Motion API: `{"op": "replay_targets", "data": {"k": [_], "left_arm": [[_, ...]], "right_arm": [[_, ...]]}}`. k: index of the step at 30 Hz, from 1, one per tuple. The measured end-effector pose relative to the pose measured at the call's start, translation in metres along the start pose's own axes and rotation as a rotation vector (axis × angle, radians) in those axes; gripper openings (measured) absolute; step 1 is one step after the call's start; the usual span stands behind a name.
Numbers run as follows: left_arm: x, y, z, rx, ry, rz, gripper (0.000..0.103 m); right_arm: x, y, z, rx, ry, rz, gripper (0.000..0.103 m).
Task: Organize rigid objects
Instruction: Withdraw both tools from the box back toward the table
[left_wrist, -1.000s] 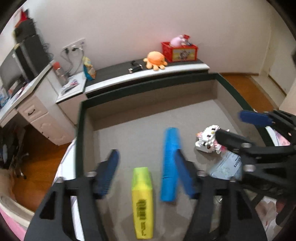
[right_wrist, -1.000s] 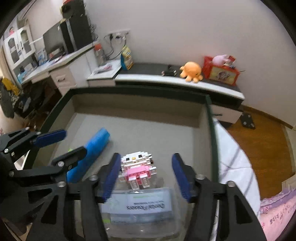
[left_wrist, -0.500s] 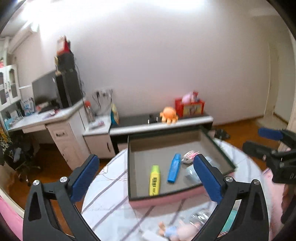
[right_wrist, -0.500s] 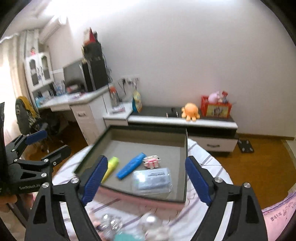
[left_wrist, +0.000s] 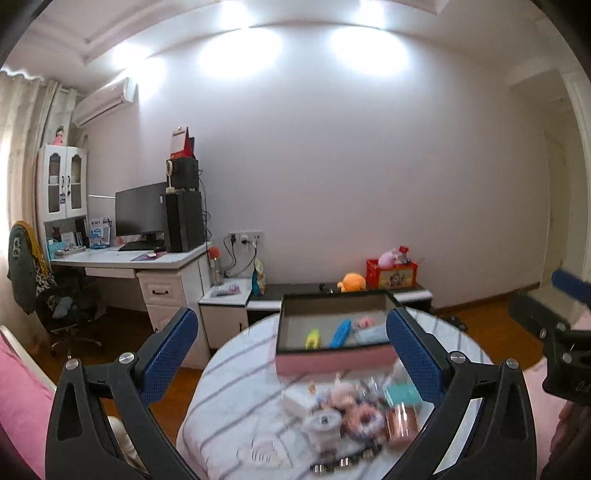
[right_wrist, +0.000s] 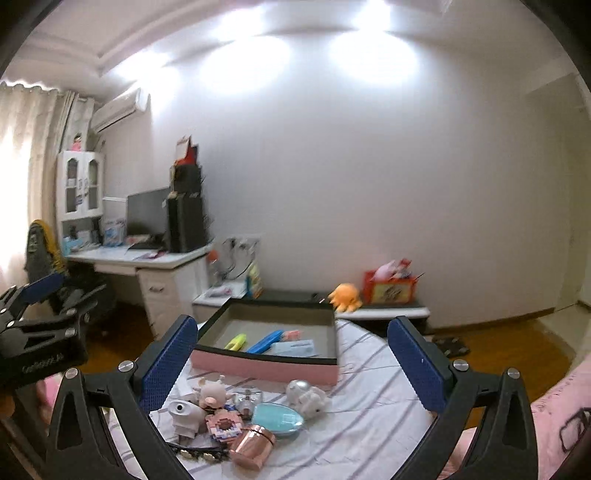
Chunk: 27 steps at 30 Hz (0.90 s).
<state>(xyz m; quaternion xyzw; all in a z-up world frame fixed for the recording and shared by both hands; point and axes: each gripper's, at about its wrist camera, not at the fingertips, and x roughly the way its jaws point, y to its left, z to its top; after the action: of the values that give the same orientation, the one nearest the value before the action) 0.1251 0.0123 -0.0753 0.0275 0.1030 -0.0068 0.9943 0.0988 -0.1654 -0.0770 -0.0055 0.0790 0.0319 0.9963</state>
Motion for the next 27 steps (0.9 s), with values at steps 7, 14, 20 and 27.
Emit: {"op": "replay_targets", "data": {"k": [7,14,20,27], "left_arm": [[-0.028,-0.005,-0.011,0.024,-0.02,0.012,0.103],[-0.041,-0.006,-0.012,0.019,-0.026,0.004,0.103],[-0.032,-0.002,-0.018,0.037,0.016,0.032,0.103],[-0.002,0.017,-0.044,-0.001,0.132,0.034,0.103]], "right_arm": [[-0.035,0.0,-0.014,0.027,-0.006,-0.024,0.103],[-0.049,-0.005,-0.014,0.031,-0.007,-0.052,0.103],[-0.051,-0.013,-0.019,0.04,0.003,-0.073,0.103],[-0.032,-0.024,-0.037,0.06,0.083,-0.08,0.103]]}}
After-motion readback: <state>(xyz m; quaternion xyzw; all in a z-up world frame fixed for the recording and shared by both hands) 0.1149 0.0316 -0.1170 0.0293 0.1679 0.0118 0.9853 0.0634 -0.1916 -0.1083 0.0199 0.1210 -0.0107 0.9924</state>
